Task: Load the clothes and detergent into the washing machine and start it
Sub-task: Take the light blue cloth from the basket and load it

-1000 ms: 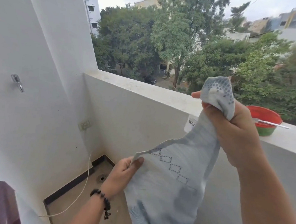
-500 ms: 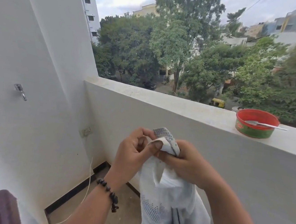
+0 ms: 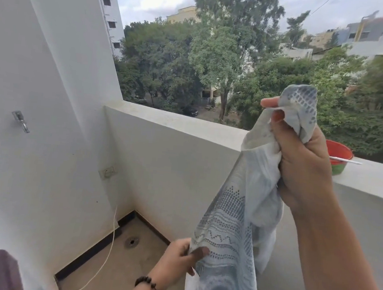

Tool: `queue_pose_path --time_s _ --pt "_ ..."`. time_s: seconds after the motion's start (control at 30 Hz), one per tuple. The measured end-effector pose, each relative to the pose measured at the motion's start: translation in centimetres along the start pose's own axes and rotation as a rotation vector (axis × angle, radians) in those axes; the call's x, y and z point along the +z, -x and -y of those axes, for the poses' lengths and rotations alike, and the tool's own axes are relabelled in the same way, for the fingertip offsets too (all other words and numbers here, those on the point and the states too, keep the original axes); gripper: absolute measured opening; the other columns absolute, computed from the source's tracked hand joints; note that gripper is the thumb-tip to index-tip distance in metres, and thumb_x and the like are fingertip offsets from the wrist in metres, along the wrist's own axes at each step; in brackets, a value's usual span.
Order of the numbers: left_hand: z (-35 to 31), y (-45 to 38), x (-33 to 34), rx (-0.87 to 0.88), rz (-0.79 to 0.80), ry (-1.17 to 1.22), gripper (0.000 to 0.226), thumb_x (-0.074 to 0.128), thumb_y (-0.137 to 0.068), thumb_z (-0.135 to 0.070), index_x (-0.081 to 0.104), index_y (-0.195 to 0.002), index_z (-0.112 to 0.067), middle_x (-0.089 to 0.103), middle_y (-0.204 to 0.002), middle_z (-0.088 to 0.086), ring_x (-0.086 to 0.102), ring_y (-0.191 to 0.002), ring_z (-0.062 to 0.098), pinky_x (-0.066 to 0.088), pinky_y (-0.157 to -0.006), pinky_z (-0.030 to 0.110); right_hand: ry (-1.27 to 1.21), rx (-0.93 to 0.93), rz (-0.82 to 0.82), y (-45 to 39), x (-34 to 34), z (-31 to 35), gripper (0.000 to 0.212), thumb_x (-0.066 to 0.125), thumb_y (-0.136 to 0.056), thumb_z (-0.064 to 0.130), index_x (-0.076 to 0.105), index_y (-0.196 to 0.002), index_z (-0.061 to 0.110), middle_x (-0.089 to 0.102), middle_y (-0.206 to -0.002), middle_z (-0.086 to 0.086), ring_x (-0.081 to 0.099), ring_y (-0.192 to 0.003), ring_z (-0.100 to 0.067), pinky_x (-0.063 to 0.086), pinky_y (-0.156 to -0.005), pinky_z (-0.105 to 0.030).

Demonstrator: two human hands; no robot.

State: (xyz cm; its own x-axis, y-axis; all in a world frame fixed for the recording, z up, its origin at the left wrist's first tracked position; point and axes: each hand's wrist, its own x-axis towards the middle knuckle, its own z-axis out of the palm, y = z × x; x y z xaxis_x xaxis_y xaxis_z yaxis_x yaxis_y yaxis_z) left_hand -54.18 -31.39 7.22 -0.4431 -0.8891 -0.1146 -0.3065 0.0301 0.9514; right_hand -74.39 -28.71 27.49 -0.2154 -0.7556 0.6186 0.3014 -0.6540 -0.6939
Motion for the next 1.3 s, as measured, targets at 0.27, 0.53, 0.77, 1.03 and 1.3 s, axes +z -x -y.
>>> queue_pose_path --time_s 0.27,0.53,0.77,1.03,1.3 --pt "-8.3 -1.1 -2.9 0.308 -0.209 0.167 0.065 0.071 -0.078 -0.061 0.064 -0.091 0.002 0.062 -0.080 0.035 0.056 -0.074 0.034 0.046 -0.065 0.063 0.064 0.244 -0.146 1.7 -0.1 -4.4 0.017 0.056 -0.093 0.023 0.070 -0.083 0.025 0.066 -0.079 0.004 0.061 -0.075 -0.012 0.050 -0.069 -0.029" --pt "-12.6 -1.6 -2.5 0.444 -0.224 0.173 0.016 0.069 -0.077 -0.036 0.077 -0.083 -0.022 0.073 -0.086 0.009 0.068 -0.081 0.022 0.056 -0.074 0.040 0.169 0.523 0.207 5.7 1.6 -8.7 0.064 0.076 -0.075 0.046 0.048 -0.129 0.027 0.067 -0.110 0.009 0.066 -0.104 -0.005 0.053 -0.082 -0.020" --pt "-10.9 -0.6 -3.1 0.337 -0.137 0.344 0.062 0.065 -0.084 -0.059 0.043 -0.120 -0.013 0.063 -0.072 0.000 0.052 -0.049 0.010 0.043 -0.041 0.020 0.283 0.430 0.267 4.5 0.5 -7.9 0.024 0.076 -0.081 0.018 0.066 -0.103 0.019 0.073 -0.090 -0.004 0.072 -0.087 -0.024 0.060 -0.079 -0.041" --pt "-6.8 -0.4 -2.8 0.259 -0.065 0.125 0.041 0.079 -0.078 -0.022 0.060 -0.111 -0.009 0.076 -0.101 0.010 0.073 -0.092 0.027 0.060 -0.077 0.037 0.399 0.178 0.139 1.9 0.7 -6.8 0.008 0.067 -0.090 0.014 0.069 -0.091 0.021 0.069 -0.082 0.006 0.065 -0.081 -0.008 0.054 -0.074 -0.029" --pt "1.4 -0.5 -6.0 0.057 -0.187 -0.254 0.046 0.060 -0.065 -0.082 0.070 -0.077 -0.039 0.073 -0.082 -0.016 0.068 -0.076 0.004 0.057 -0.075 0.041 0.161 0.055 -0.063 -1.2 -0.9 -2.3 0.003 0.067 -0.088 0.024 0.070 -0.089 0.025 0.066 -0.090 -0.004 0.063 -0.100 -0.039 0.049 -0.090 -0.061"
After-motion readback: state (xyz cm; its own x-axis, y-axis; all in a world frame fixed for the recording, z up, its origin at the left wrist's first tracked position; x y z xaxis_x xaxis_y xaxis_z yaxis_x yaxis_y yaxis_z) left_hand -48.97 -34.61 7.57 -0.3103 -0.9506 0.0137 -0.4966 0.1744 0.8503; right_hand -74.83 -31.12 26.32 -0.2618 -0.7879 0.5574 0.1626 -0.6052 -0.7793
